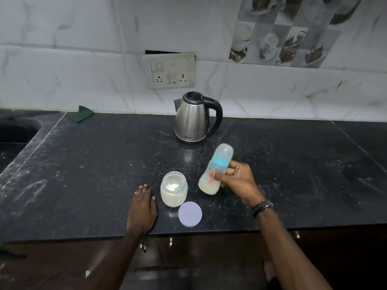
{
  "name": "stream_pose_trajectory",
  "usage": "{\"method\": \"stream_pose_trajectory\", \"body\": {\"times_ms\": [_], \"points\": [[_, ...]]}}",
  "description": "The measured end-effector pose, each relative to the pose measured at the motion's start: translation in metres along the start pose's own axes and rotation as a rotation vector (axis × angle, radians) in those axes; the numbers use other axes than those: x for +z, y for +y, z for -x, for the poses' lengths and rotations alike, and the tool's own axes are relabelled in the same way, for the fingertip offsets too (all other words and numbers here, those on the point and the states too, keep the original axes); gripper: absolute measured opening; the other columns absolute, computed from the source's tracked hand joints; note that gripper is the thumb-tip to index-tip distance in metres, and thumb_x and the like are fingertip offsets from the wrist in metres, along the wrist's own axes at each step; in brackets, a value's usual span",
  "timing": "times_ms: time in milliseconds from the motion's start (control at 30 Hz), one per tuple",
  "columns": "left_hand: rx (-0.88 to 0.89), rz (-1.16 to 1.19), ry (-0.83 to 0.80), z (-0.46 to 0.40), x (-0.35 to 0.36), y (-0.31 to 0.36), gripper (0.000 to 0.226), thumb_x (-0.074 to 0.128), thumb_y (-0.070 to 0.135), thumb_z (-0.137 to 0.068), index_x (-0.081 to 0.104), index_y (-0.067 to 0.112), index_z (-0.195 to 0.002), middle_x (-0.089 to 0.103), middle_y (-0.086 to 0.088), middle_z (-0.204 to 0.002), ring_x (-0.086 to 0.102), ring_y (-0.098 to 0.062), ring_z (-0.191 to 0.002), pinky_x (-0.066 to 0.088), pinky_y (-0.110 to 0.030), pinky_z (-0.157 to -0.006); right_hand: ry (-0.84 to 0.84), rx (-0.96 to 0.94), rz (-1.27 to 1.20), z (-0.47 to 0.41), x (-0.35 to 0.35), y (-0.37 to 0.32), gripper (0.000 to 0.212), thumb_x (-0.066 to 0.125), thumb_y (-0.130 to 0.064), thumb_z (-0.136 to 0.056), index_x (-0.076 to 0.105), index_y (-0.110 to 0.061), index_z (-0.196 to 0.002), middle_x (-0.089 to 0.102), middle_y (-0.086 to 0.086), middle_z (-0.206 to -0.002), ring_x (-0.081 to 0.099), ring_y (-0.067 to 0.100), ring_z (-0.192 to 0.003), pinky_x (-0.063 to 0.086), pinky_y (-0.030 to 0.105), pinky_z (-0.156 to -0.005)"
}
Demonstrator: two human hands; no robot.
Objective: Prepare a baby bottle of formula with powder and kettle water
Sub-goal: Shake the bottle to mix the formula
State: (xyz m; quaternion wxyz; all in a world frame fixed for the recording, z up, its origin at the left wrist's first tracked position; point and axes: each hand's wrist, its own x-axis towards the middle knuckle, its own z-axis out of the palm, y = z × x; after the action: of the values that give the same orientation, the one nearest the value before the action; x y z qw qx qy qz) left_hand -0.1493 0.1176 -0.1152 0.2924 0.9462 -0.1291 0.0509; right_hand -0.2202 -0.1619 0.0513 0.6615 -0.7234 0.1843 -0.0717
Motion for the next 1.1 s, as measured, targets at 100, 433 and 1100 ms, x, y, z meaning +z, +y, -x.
{"method": "stream_pose_trajectory", "body": {"times_ms": [100,433,1100], "points": [[-0.011,-0.005,-0.008,0.002,0.001,-0.001,0.038,0.052,0.014,-0.099,0.056,-0.003,-0.133,0.050,-0.023,-0.145,0.044,-0.037,-0.138,0.031,-0.046,-0.118,0.047,-0.017,0.012,-0.002,-0.001,-0.003,0.026,0.082,-0.008,-0.077,0.070,-0.009,-0.099,0.078,0.002,-0.084,0.074,0.013,-0.075,0.053,0.022,-0.053],[0.005,-0.004,-0.004,0.001,-0.002,0.001,0.047,0.041,0.024,-0.097,0.057,-0.003,-0.132,0.052,-0.023,-0.143,0.045,-0.037,-0.137,0.031,-0.046,-0.117,-0.039,-0.020,0.159,0.000,-0.001,0.005,0.044,0.088,-0.015,-0.069,0.069,-0.005,-0.107,0.078,0.003,-0.091,0.075,0.015,-0.082,0.059,0.028,-0.067],[0.008,-0.004,-0.008,0.001,-0.001,-0.001,0.049,0.039,0.025,-0.095,0.057,-0.004,-0.131,0.052,-0.024,-0.143,0.045,-0.038,-0.137,0.030,-0.046,-0.117,-0.003,-0.019,0.275,0.001,0.005,0.003,0.056,0.090,-0.037,-0.061,0.067,-0.014,-0.107,0.077,-0.003,-0.095,0.074,0.007,-0.084,0.060,0.030,-0.074]]}}
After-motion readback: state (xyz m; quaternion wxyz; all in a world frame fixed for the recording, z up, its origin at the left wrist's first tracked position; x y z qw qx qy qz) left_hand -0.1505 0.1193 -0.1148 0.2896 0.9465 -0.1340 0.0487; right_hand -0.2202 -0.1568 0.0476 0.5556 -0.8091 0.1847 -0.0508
